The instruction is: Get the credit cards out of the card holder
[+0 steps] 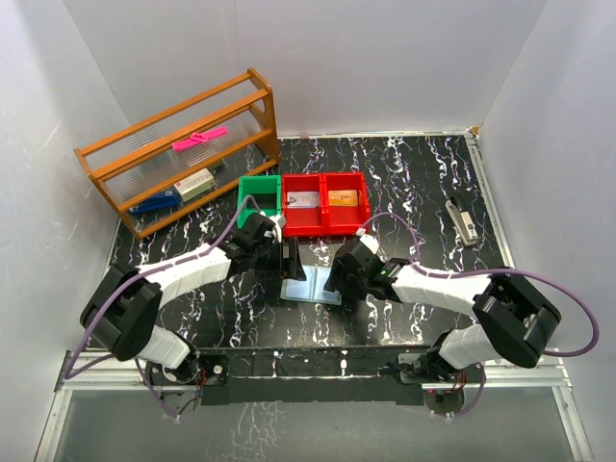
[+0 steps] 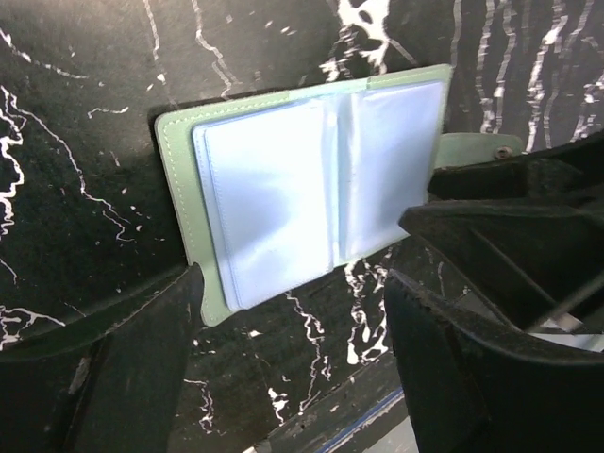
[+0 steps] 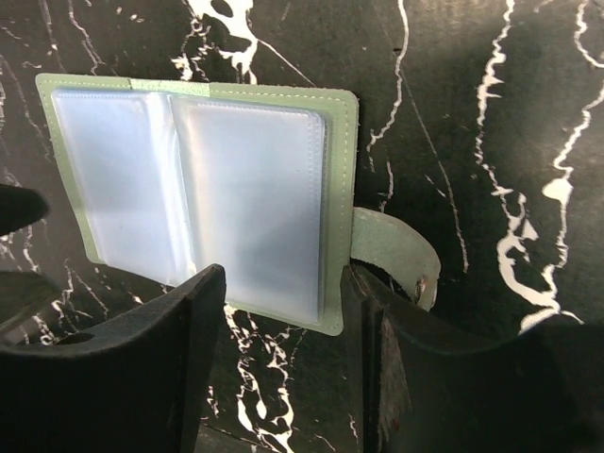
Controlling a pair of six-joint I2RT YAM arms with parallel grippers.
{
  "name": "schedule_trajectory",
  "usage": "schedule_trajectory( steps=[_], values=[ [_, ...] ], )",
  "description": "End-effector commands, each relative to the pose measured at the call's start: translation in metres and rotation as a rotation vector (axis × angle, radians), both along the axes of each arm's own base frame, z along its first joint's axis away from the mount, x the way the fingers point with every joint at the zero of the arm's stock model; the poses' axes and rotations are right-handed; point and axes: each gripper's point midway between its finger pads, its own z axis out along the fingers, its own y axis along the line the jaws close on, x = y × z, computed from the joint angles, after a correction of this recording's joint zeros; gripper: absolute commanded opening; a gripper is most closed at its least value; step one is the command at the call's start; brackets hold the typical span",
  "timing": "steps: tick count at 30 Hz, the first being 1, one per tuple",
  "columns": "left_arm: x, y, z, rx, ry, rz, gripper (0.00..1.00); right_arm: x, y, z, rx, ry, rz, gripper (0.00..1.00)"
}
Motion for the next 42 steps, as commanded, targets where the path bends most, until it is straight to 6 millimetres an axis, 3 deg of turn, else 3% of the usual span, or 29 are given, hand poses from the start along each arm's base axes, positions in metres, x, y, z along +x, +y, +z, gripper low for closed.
schedule_trajectory(
  steps=[1, 9, 13, 18, 28, 35, 39, 42],
  values=[
    [-0.01, 0.001, -0.019, 0.022, 0.065, 0.001, 0.72, 0.004, 0.013, 0.004, 0.089, -0.01, 0.002, 0.49],
    [-0.027, 0.009, -0.042, 0.062, 0.116, -0.01, 0.48, 0.011, 0.017, 0.013, 0.089, -0.023, 0.003, 0.48],
    [-0.032, 0.015, -0.047, 0.079, 0.127, 0.004, 0.42, 0.016, 0.017, 0.026, 0.079, -0.044, 0.003, 0.5],
    [-0.032, 0.018, -0.046, 0.087, 0.114, 0.005, 0.38, 0.018, 0.028, 0.04, 0.131, -0.071, 0.031, 0.47],
    [-0.031, 0.017, -0.044, 0.083, 0.111, 0.003, 0.35, 0.014, 0.021, 0.018, 0.075, -0.018, 0.014, 0.45],
    [-0.029, 0.018, -0.04, 0.088, 0.102, 0.01, 0.34, 0.029, 0.006, 0.053, 0.03, -0.118, -0.036, 0.48],
    [-0.028, 0.018, -0.038, 0.088, 0.095, 0.01, 0.34, 0.027, 0.021, 0.062, 0.109, -0.14, 0.019, 0.5],
    [-0.027, 0.017, -0.037, 0.084, 0.095, 0.011, 0.34, 0.021, 0.03, 0.049, 0.151, -0.096, 0.034, 0.5]
  ],
)
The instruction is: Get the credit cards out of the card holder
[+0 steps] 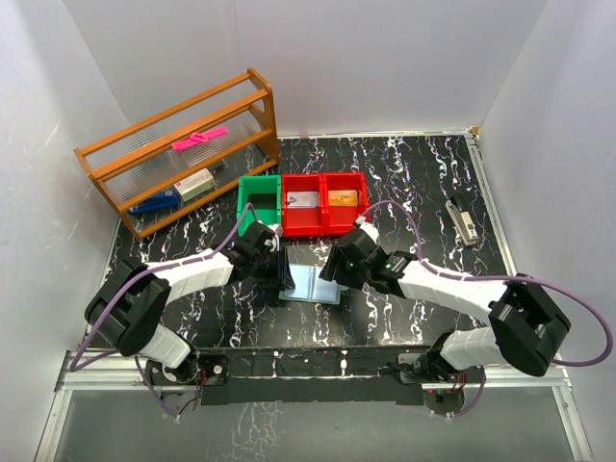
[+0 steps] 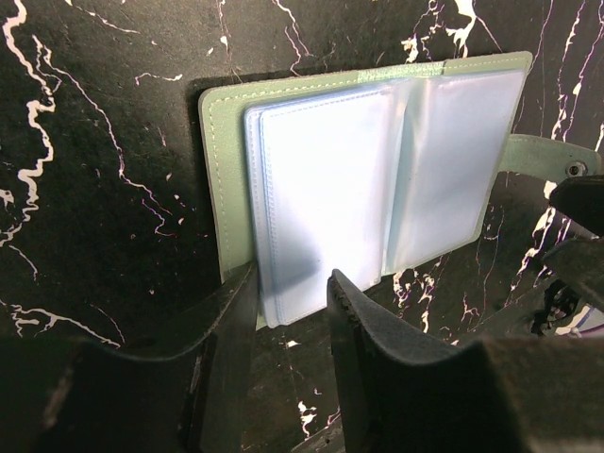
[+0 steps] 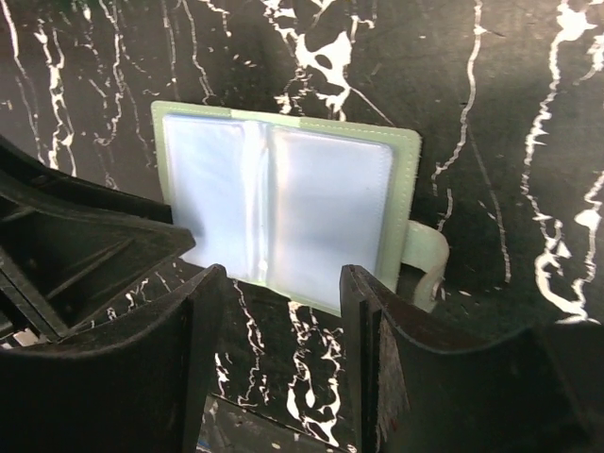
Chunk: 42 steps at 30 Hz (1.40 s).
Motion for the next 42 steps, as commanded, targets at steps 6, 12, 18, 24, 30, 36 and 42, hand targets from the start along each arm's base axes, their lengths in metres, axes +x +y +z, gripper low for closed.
schedule_trajectory(
  steps=[6, 12, 18, 24, 30, 36, 42],
  values=[
    [-0.015, 0.005, 0.001, 0.023, 0.044, -0.022, 0.34, -0.001, 0.007, -0.026, -0.005, 0.064, -0.022, 0.48],
    [-0.018, 0.005, -0.002, 0.021, 0.055, -0.023, 0.33, -0.004, -0.004, -0.037, -0.04, 0.088, -0.059, 0.49],
    [-0.018, 0.004, -0.001, 0.017, 0.056, -0.027, 0.33, -0.004, 0.005, -0.037, -0.002, 0.073, -0.025, 0.48],
    [-0.023, -0.01, 0.0, -0.046, 0.075, -0.102, 0.31, -0.007, 0.031, -0.04, 0.087, 0.107, 0.055, 0.39],
    [-0.024, -0.02, 0.003, -0.064, 0.072, -0.135, 0.25, -0.003, 0.059, -0.012, 0.252, 0.048, 0.115, 0.28],
    [-0.018, -0.02, 0.004, -0.045, 0.057, -0.11, 0.18, -0.001, 0.044, -0.031, 0.13, 0.079, 0.088, 0.07],
    [-0.002, -0.021, 0.014, 0.007, 0.008, -0.083, 0.03, -0.001, 0.035, -0.041, 0.006, 0.094, 0.083, 0.0]
  ],
)
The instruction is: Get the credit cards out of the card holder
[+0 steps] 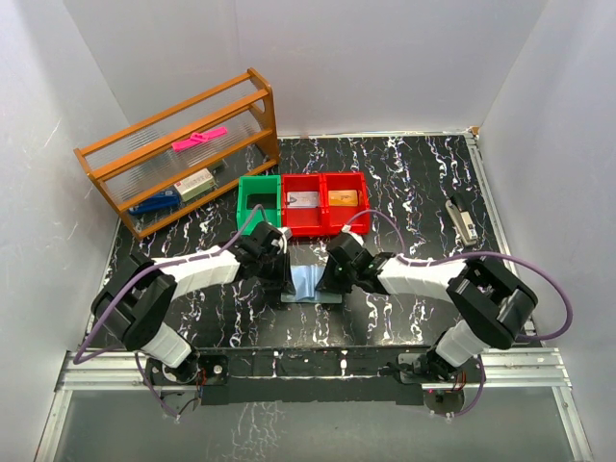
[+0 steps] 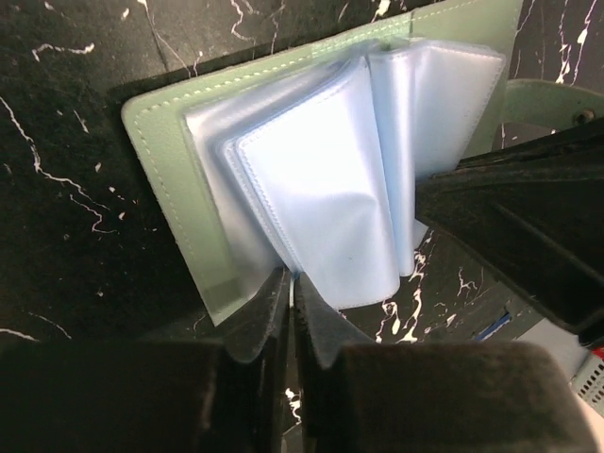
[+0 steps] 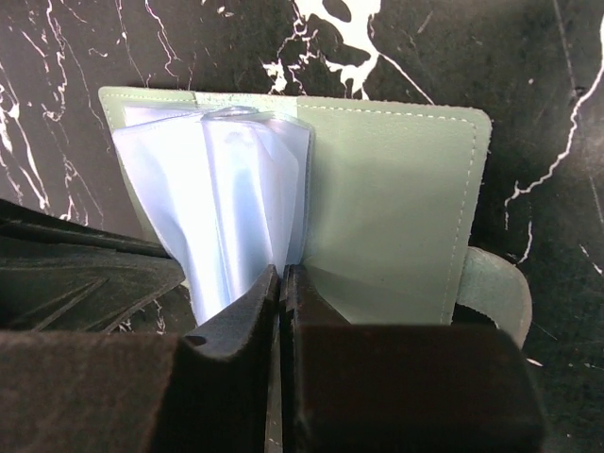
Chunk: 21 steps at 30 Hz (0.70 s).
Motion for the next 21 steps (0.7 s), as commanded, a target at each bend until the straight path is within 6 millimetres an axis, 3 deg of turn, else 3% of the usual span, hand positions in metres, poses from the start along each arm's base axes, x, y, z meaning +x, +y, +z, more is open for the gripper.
schedule_trajectory(
  steps=[1, 8, 16, 21],
  values=[
    [0.016, -0.008, 0.016, 0.04, -0.052, 0.0, 0.03, 0.008, 0.002, 0.002, -0.087, -0.039, 0.022, 0.0],
    [0.018, -0.009, 0.008, 0.138, -0.056, -0.039, 0.0, 0.004, 0.004, -0.004, -0.087, -0.026, 0.03, 0.0],
    [0.011, -0.001, -0.013, 0.271, -0.046, -0.053, 0.0, 0.001, 0.017, 0.006, 0.014, -0.034, 0.034, 0.01],
    [0.014, 0.01, 0.002, 0.299, -0.086, -0.007, 0.0, 0.009, 0.007, 0.016, -0.033, -0.074, 0.005, 0.04]
  ],
)
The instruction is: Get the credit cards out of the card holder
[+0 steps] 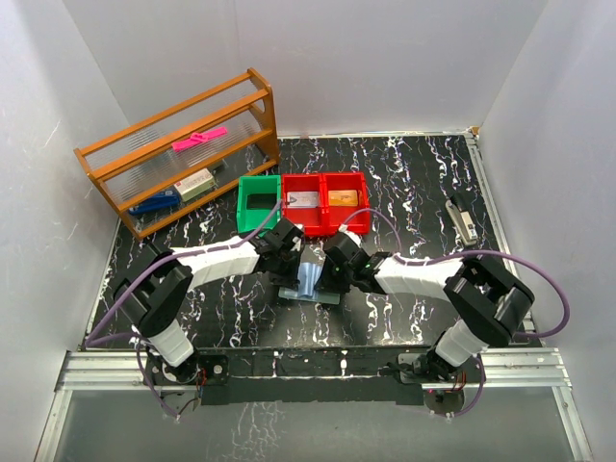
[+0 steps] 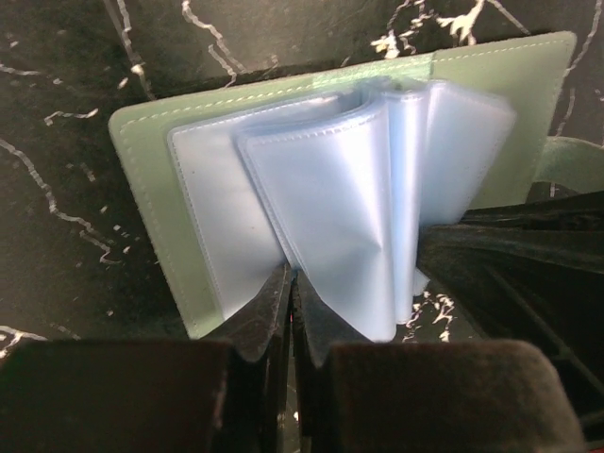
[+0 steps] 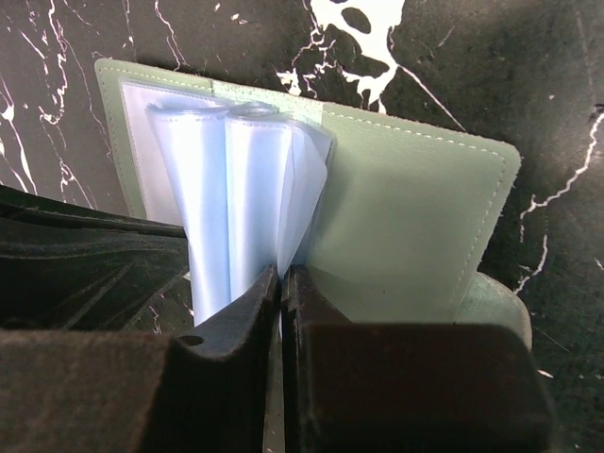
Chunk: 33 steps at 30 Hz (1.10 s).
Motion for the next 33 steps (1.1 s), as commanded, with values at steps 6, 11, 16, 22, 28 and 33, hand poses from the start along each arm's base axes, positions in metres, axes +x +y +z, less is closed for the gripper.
schedule_trajectory(
  steps=[6, 11, 16, 22, 28, 33],
  values=[
    [0.0, 0.034, 0.041, 0.073, -0.122, 0.075, 0.16, 0.015, -0.025, 0.042, -0.045, -0.142, -0.087, 0.34],
    [0.0, 0.038, 0.059, 0.042, -0.163, 0.103, 0.27, 0.02, -0.039, 0.07, -0.044, -0.217, -0.128, 0.52],
    [0.006, 0.049, 0.08, -0.002, -0.253, 0.193, 0.32, 0.017, 0.0, 0.106, 0.172, -0.302, 0.029, 0.49],
    [0.013, 0.076, 0.121, -0.074, -0.44, 0.317, 0.48, 0.006, 0.056, 0.082, 0.235, -0.192, 0.283, 0.35],
    [0.011, 0.11, 0.153, -0.048, -0.536, 0.416, 0.72, 0.009, 0.035, 0.006, -0.007, -0.028, 0.207, 0.35],
    [0.007, 0.136, 0.172, -0.01, -0.595, 0.47, 0.9, 0.018, 0.049, 0.05, 0.047, -0.153, 0.3, 0.43]
  ],
)
